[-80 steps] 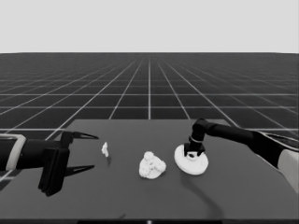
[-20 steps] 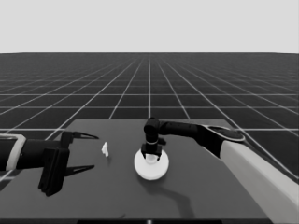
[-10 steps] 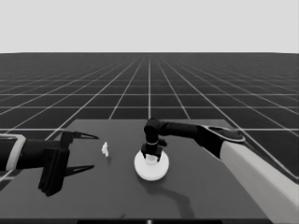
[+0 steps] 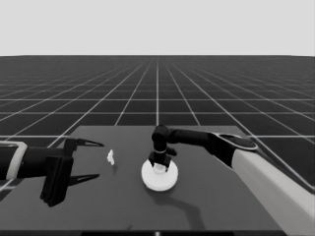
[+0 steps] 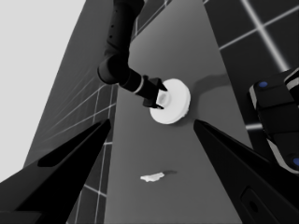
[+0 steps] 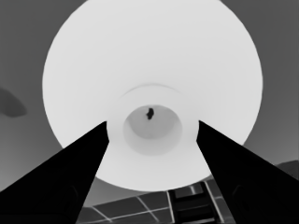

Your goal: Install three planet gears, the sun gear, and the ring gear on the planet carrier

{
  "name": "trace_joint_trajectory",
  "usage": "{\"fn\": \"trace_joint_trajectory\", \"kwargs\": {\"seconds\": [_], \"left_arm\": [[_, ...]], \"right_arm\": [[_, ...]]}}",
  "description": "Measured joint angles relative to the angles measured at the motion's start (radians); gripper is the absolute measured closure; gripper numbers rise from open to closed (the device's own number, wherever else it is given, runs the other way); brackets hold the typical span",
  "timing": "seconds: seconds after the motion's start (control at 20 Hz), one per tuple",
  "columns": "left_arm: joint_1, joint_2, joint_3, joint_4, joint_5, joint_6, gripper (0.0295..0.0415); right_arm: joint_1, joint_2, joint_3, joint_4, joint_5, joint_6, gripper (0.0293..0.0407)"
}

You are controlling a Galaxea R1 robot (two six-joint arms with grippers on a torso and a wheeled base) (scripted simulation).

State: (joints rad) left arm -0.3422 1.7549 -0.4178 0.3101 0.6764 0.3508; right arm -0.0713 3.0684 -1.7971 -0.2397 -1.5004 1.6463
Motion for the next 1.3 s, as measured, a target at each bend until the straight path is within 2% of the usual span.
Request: {"fn": "trace_joint_trajectory", "kwargs": {"seconds": [0.85,0.9,0.95,1.3], "left_arm": [[0.000,0.000,0.000,0.000,0.000,0.000,0.0326],[0.000,0.000,0.000,0.000,0.000,0.000,0.0326],[0.000,0.000,0.000,0.000,0.000,0.000,0.0326],[0.000,0.000,0.000,0.000,0.000,0.000,0.0326]], "right_arm": [[-0.002,0.000,0.000,0.000,0.000,0.148,0.0351],[-0.002,0.000,0.000,0.000,0.000,0.154,0.0327],[-0.002,0.000,0.000,0.000,0.000,0.157,0.0319],[-0.002,0.000,0.000,-0.001,0.000,0.161,0.0315]]}}
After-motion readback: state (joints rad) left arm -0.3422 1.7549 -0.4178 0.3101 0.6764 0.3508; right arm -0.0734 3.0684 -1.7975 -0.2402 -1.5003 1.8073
